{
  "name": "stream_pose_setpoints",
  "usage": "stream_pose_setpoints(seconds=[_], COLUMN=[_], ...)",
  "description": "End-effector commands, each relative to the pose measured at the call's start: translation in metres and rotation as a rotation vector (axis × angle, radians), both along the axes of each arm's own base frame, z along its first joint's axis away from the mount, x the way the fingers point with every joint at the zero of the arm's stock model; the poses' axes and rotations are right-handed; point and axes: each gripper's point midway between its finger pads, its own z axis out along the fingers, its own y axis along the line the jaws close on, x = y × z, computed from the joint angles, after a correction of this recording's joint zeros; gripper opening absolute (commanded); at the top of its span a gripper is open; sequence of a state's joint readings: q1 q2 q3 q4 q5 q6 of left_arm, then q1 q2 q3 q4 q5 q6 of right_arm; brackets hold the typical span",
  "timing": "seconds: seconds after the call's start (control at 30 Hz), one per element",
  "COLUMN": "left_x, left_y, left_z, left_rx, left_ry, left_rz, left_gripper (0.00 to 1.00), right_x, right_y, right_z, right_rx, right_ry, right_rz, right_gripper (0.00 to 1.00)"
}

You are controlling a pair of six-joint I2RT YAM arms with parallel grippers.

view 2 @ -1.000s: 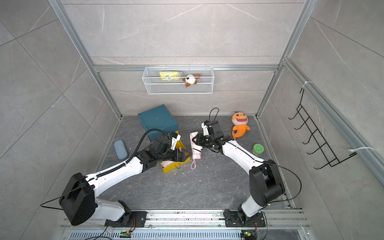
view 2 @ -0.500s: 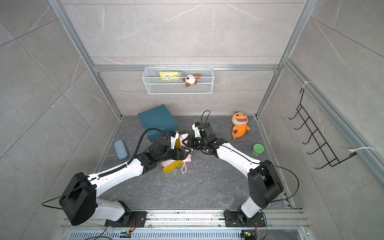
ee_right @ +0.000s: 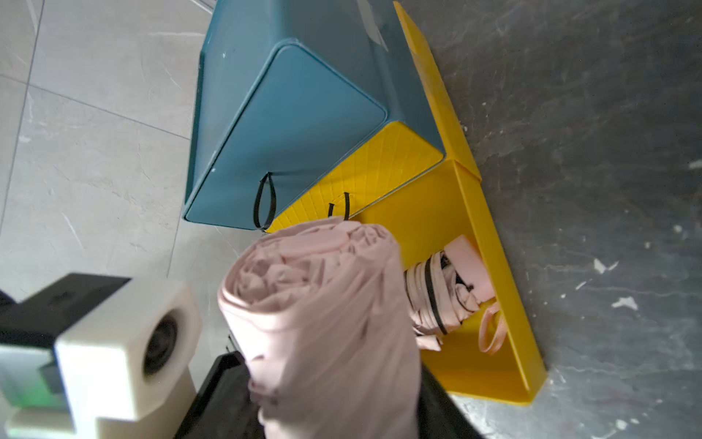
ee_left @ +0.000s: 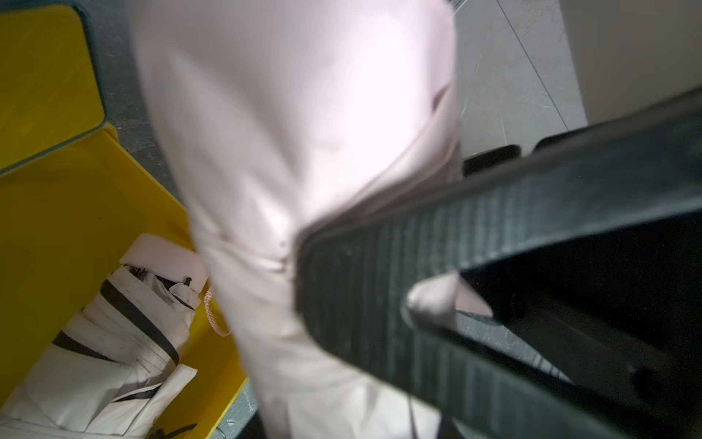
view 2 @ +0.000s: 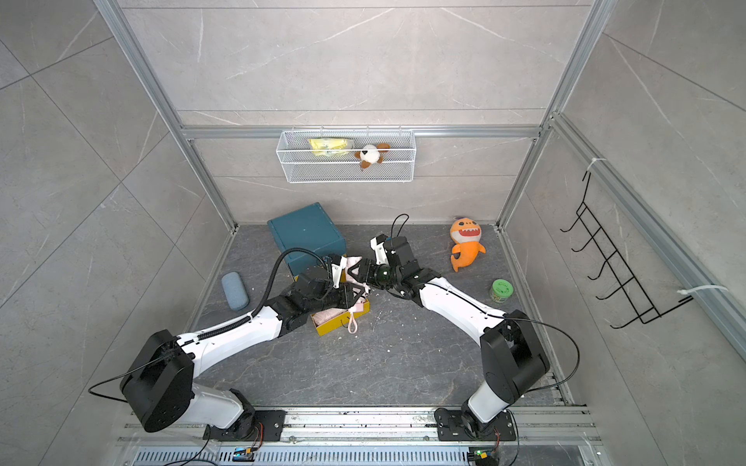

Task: Place the umbrella in the drawer by color
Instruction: Place the umbrella in the drawer.

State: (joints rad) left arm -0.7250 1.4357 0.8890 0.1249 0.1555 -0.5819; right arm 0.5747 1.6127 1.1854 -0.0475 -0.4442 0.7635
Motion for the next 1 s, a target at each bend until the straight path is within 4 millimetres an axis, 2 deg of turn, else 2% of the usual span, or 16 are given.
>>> stream_pose_setpoints(seconds=[0.0, 0.3, 0.57, 0.73, 0.97], left_x=[-0.004, -0.020, -0.037, -0.046, -0.045], left_y=[0.007, 0.018, 0.002, -0.008, -0.010], left_z=[0.022, 0.045, 0.053, 0.061, 0.064], left_rx=[-0.003, -0.040, -0.131, -0.187, -0.194], left_ry=[-0.066, -0.042, 0.048, 0.082, 0.089], left_rz=[-0.021, -0.140, -0.340, -0.438, -0.453], left_gripper=[0.25, 0.24, 0.26, 0.28, 0.29], right_x=[-0.001, 0.003, -0.021, -0.028, -0.034], right_y=[0.002, -0.037, -0.026, -0.028, -0.029], right_z=[0.034, 0.056, 0.064, 0.050, 0.035], right_rx=[0.067, 0.084, 0.171, 0.134, 0.104], right_ry=[-0.081, -0.150, -0.170, -0.142, -0.115], right_rz=[0.011, -0.034, 0.163, 0.189, 0.206], right_gripper=[0.70, 0.76, 0.76, 0.77, 0.77])
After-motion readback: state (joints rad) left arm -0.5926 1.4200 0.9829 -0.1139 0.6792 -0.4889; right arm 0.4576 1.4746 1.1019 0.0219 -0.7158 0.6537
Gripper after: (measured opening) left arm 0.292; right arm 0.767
